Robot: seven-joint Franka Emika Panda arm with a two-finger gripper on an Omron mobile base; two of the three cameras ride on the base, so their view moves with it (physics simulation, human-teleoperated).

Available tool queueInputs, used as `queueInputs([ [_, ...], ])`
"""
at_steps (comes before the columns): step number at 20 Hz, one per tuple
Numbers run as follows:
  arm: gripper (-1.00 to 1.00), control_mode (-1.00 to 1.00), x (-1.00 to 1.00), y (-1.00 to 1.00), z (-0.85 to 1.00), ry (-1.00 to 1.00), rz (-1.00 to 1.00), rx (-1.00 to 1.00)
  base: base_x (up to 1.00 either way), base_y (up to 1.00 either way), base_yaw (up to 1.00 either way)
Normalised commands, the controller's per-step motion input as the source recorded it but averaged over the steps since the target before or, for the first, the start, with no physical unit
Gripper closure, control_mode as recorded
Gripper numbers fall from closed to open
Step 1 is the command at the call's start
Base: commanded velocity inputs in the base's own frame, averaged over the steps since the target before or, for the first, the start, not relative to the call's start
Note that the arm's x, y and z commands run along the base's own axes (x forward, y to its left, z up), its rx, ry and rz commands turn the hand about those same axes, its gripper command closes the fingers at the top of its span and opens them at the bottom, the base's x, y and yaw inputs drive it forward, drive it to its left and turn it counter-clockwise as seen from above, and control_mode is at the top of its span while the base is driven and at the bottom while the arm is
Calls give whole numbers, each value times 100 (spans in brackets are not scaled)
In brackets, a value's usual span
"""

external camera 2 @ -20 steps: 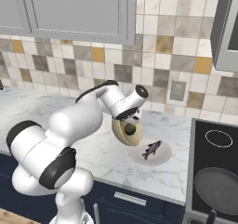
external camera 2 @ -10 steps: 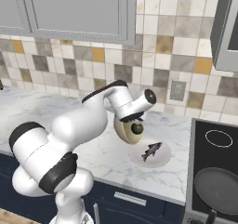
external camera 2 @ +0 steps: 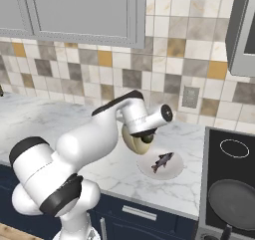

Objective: Place the fish on the plate and place the squash on the same plate.

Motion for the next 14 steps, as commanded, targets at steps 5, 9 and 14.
queueInputs([
  [5, 100, -100, -4, -2, 0, -1, 0, 9, 0, 0, 0],
  [9, 100, -100, -1, -13, -4, 0, 0, 7, 0, 0, 0],
  [14, 100, -100, 0, -15, -8, 0, 0, 5, 0, 0, 0],
])
